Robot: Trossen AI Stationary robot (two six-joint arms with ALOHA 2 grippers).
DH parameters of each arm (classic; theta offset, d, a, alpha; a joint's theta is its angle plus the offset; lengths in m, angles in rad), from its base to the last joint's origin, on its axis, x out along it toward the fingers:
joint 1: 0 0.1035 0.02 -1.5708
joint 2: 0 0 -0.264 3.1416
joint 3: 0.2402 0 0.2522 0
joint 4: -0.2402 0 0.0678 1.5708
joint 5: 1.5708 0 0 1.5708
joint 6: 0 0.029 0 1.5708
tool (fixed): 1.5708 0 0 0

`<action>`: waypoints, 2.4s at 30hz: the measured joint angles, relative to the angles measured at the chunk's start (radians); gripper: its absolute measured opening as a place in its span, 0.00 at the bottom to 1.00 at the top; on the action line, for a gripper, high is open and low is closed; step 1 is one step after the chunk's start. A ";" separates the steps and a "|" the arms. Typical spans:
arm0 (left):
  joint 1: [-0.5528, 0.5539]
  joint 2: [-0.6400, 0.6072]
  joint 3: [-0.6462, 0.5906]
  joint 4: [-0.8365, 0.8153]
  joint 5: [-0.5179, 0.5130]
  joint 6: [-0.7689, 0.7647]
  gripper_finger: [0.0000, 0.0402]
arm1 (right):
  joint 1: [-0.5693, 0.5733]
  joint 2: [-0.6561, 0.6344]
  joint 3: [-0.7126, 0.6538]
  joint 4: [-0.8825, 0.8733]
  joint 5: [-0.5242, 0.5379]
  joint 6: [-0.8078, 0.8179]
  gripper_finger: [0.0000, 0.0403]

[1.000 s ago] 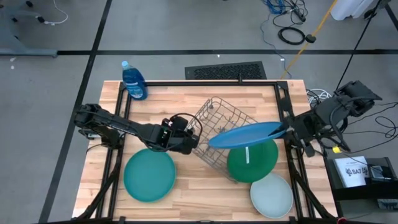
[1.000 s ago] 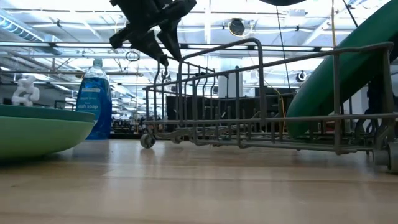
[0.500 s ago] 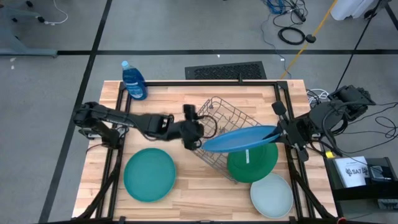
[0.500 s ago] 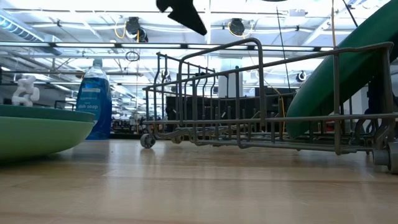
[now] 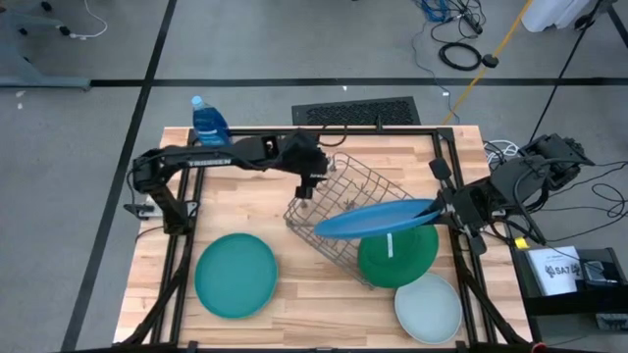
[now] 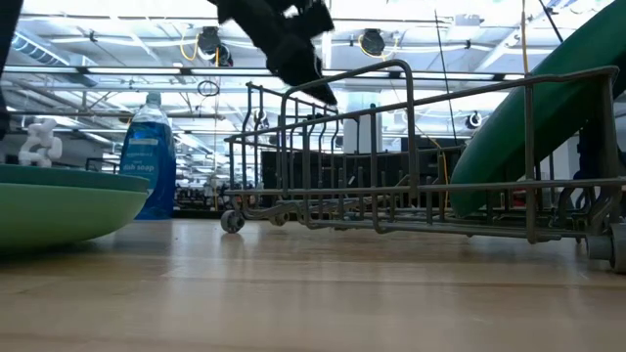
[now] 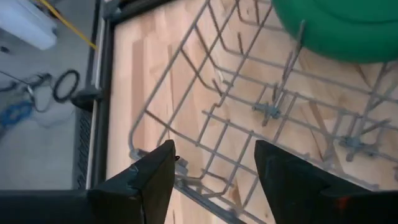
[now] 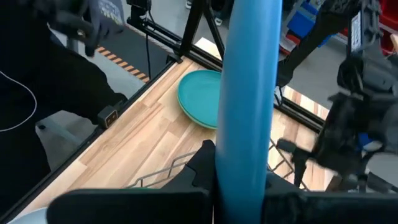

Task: Sort dishes
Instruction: Adjust the plates in the dish rack

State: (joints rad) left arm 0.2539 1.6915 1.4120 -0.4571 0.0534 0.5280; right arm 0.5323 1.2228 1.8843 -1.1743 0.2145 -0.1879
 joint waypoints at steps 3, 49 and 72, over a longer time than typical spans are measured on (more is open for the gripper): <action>0.023 0.037 0.004 0.025 -0.010 -0.037 0.50 | 0.000 0.000 0.000 0.009 0.018 -0.005 0.03; -0.266 0.015 0.017 0.089 -0.307 -0.230 0.31 | 0.000 -0.009 0.002 0.049 0.063 -0.077 0.03; -0.171 0.000 0.018 -0.037 -0.442 -0.252 0.31 | -0.003 -0.020 0.002 -0.267 0.331 0.518 0.03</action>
State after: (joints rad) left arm 0.0830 1.6910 1.4303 -0.4945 -0.3886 0.2761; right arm 0.5295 1.2025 1.8858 -1.4416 0.5456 0.3299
